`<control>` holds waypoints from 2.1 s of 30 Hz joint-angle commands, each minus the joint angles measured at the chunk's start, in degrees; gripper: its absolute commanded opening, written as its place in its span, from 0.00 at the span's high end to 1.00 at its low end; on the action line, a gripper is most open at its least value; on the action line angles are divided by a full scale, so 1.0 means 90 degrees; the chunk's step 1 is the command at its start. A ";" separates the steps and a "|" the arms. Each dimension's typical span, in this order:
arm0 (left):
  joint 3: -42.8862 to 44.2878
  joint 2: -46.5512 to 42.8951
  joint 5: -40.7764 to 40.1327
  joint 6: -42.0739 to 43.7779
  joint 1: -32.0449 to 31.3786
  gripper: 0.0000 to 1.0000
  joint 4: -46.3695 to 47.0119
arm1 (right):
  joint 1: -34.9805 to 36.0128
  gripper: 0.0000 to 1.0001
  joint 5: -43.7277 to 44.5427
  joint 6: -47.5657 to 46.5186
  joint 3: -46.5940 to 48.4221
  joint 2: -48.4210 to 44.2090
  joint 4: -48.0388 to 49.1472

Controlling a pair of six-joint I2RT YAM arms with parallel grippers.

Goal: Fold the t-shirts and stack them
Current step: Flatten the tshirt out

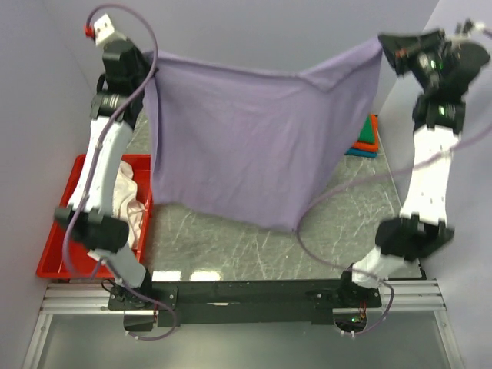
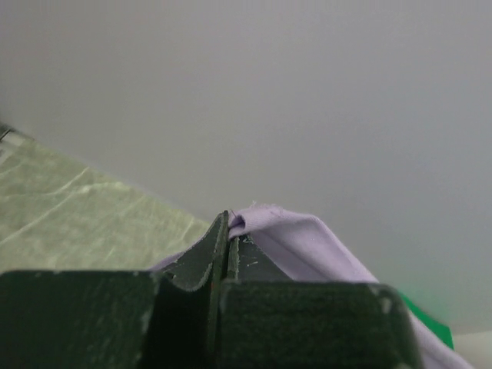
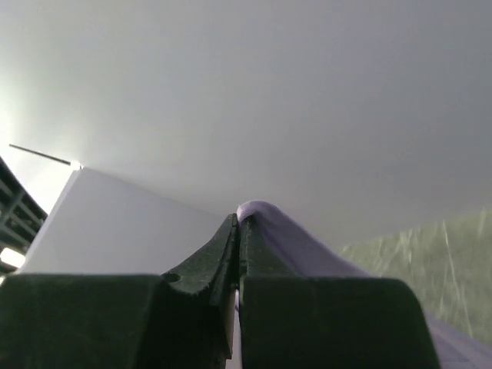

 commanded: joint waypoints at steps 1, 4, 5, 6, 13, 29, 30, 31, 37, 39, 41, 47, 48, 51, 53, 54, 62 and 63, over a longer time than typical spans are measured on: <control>0.1968 0.1035 0.0815 0.0187 0.0468 1.00 0.0794 | 0.0324 1.00 0.0310 0.0070 0.2438 0.1337 0.0880; 0.3582 0.1800 0.1167 0.0207 0.0683 1.00 0.0665 | 0.0257 1.00 0.0475 0.0430 0.5037 0.2783 0.0812; 0.3710 0.1822 0.1351 0.0177 0.0751 1.00 0.0810 | 0.0179 1.00 0.0543 0.0548 0.5313 0.2951 0.0899; 0.3499 0.1745 0.1431 0.0042 0.0907 1.00 0.0947 | 0.0043 1.00 0.0631 0.0733 0.5064 0.2856 0.1180; 0.0599 0.0048 0.1626 -0.0135 0.1104 1.00 0.1857 | -0.0027 1.00 0.0662 0.0168 0.0340 0.0328 0.2745; -0.8236 -0.3635 0.2330 -0.1989 0.1007 1.00 0.2014 | -0.0144 1.00 0.0711 -0.1344 -0.8860 -0.4011 0.1047; -0.8532 -0.3723 0.2340 -0.2097 0.0958 0.99 0.1945 | -0.0173 1.00 0.0681 -0.1597 -0.9038 -0.4001 0.0766; -0.8805 -0.3956 0.2311 -0.2176 0.0909 0.99 0.1906 | -0.0193 1.00 0.0710 -0.1725 -0.9175 -0.3982 0.0570; -1.0116 -0.4963 0.1998 -0.2645 0.0850 0.92 0.1311 | -0.0437 1.00 0.1061 -0.2459 -0.9928 -0.4010 -0.0368; -1.0224 -0.5246 0.1755 -0.2703 0.0850 0.89 0.0969 | -0.0476 1.00 0.1188 -0.2566 -0.9968 -0.4127 -0.0680; -1.0263 -0.5374 0.1598 -0.2791 0.0850 0.82 0.0803 | -0.0486 1.00 0.1412 -0.2624 -0.9851 -0.4341 -0.0984; -1.0176 -0.5755 0.1500 -0.2811 0.0850 0.55 0.0656 | -0.0603 1.00 0.1833 -0.2771 -0.9305 -0.4879 -0.1736; -1.0088 -0.5736 0.1500 -0.2811 0.0850 0.50 0.0549 | -0.0603 1.00 0.1843 -0.2810 -0.9226 -0.4918 -0.1901; -0.9737 -0.5639 0.1403 -0.2714 0.0850 0.45 0.0334 | -0.0623 0.98 0.1872 -0.2937 -0.8923 -0.5055 -0.2204; -0.9502 -0.5667 0.1334 -0.2723 0.0850 0.38 0.0080 | -0.0623 0.98 0.1940 -0.2967 -0.8796 -0.5124 -0.2313; -0.9463 -0.5706 0.1343 -0.2723 0.0850 0.34 0.0041 | -0.0623 0.98 0.1931 -0.2947 -0.8805 -0.5134 -0.2275; -0.9199 -0.5590 0.1363 -0.2811 0.0830 0.37 -0.0125 | -0.0623 0.84 0.1765 -0.2811 -0.8640 -0.5036 -0.2070; -0.9179 -0.5474 0.1295 -0.2821 0.0801 0.39 -0.0135 | -0.0623 0.81 0.1765 -0.2791 -0.8649 -0.5017 -0.2030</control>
